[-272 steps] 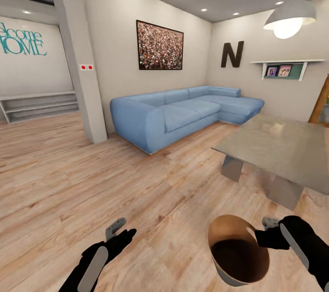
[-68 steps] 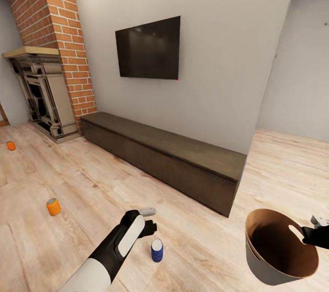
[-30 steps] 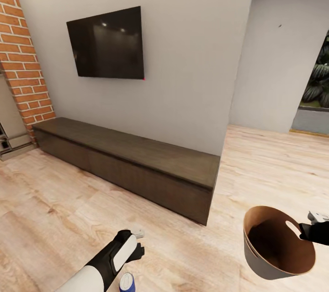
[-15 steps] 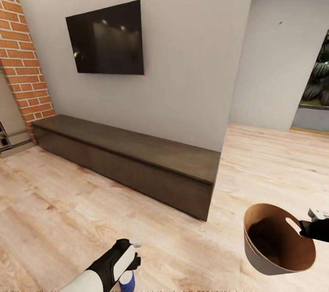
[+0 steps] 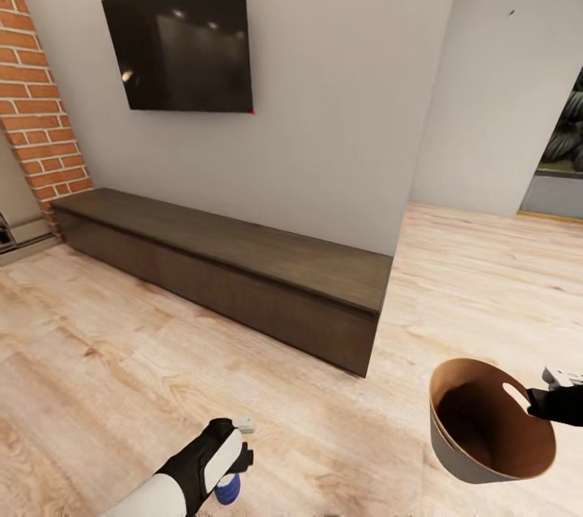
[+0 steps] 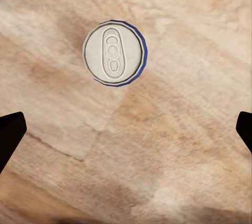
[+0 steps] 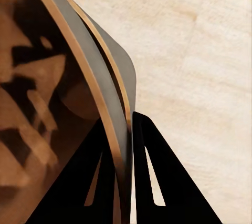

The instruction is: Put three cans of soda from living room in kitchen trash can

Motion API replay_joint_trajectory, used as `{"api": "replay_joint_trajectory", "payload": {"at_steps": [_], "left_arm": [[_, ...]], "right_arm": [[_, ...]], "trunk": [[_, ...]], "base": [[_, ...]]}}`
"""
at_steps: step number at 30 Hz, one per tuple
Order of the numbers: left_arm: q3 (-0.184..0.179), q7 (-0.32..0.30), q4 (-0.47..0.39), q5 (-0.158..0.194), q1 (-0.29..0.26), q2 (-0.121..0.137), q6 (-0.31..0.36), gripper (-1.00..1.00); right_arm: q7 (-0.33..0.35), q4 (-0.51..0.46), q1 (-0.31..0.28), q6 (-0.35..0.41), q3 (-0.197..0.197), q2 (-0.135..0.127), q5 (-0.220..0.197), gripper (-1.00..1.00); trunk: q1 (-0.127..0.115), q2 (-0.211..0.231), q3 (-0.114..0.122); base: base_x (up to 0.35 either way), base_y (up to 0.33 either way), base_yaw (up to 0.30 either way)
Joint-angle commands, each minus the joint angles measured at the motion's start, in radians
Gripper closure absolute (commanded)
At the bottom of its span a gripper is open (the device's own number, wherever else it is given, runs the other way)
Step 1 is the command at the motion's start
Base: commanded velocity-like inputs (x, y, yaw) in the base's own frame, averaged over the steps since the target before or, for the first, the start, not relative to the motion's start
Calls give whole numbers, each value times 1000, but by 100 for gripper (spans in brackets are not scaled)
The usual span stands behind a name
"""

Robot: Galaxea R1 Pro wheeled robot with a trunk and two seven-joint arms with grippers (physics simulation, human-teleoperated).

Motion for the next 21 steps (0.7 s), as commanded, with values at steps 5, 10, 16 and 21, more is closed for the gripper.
{"api": "replay_joint_trajectory", "payload": {"at_steps": [5,10,16,21], "left_arm": [[0,2,-1,-1,-22,-1,2,-100],[0,40,-1,4,-39,0,3,-100],[0,48,-1,11,-59,1,4,-100],[8,46,6,21,-99,2,42,-100]], "right_arm": [[5,-16,-1,3,-1,-1,-23,100],[6,-20,-1,3,-1,-3,-23,100],[6,-21,-1,4,-1,-3,-23,100],[5,-51,-2,37,-5,-5,-25,100]], "trunk": [[2,-1,-19],[4,-3,-39],[7,-4,-62],[9,-5,-81]], "base": [[0,0,0],[0,0,0],[0,0,0],[0,0,0]]}}
